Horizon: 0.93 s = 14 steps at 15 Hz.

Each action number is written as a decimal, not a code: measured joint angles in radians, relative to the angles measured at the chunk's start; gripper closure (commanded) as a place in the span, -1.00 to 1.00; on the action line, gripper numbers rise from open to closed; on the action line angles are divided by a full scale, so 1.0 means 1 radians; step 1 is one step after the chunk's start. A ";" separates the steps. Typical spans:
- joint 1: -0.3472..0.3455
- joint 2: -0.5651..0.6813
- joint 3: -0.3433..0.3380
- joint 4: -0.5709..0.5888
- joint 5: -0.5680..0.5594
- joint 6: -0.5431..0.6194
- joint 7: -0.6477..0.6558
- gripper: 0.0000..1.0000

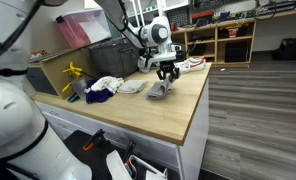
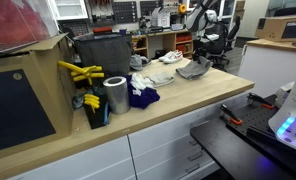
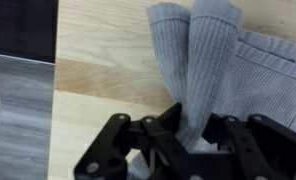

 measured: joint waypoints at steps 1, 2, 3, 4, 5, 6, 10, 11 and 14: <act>0.022 -0.018 -0.007 -0.010 -0.042 -0.001 0.009 0.94; 0.044 -0.033 -0.011 -0.021 -0.087 -0.001 0.022 0.94; 0.065 -0.044 -0.012 -0.032 -0.130 -0.002 0.035 0.94; 0.086 -0.049 -0.014 -0.042 -0.172 -0.003 0.043 0.94; 0.108 -0.050 -0.014 -0.052 -0.216 -0.003 0.057 0.94; 0.130 -0.049 -0.015 -0.065 -0.259 -0.004 0.071 0.94; 0.210 -0.026 -0.018 -0.113 -0.426 -0.005 0.132 0.94; 0.227 -0.013 -0.018 -0.119 -0.461 -0.005 0.145 0.94; 0.263 0.030 -0.018 -0.122 -0.547 -0.003 0.179 0.94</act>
